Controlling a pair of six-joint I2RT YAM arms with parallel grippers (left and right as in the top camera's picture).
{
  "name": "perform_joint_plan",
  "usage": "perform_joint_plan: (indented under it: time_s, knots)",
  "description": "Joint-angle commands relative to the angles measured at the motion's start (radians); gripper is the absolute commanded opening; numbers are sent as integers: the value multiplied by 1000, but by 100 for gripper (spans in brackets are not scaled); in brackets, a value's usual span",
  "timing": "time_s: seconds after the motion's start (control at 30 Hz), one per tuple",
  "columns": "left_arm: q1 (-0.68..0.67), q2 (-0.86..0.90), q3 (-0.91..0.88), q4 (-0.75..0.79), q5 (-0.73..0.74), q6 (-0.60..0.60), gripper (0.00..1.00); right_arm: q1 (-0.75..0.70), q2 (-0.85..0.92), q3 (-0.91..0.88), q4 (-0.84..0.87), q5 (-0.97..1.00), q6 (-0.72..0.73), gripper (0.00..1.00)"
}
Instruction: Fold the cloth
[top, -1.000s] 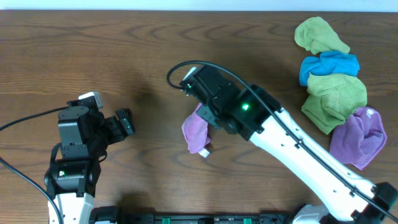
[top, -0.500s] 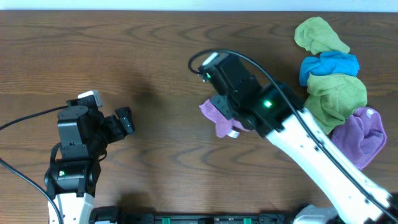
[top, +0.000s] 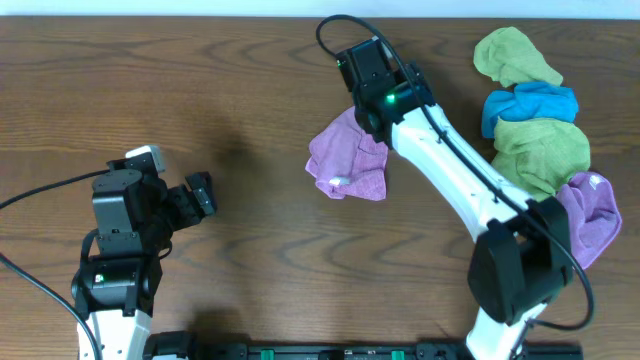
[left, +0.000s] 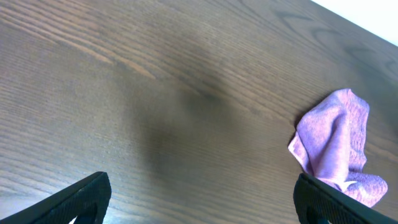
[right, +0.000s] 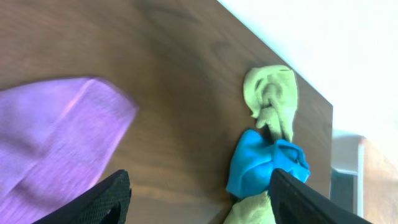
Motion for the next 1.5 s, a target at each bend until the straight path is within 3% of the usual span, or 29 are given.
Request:
perform_joint_plan:
  time_s: [0.0,0.23,0.53,0.97,1.13,1.33,1.47]
  knots:
    - [7,-1,18,1,5,-11,95,47,-104,10,-60,-200,14,74]
    - [7,-1,18,0,0,-11,95,5,-136,-1,-260,-734,266,73]
    - [7,-1,18,-4,-8,-2,95,-99,-24,-89,-206,-1004,352,71]
    - [7,-1,18,-3,-11,-2,95,-102,121,-107,-179,-1023,406,67]
    - [7,-1,18,-3,-11,1,95,-101,154,-111,-143,-1054,414,58]
    - [7,-1,18,-3,-11,1,95,-101,160,-112,-127,-1054,416,57]
    - [7,-1,18,-3,-11,1,95,-101,179,-113,-116,-1055,416,47]
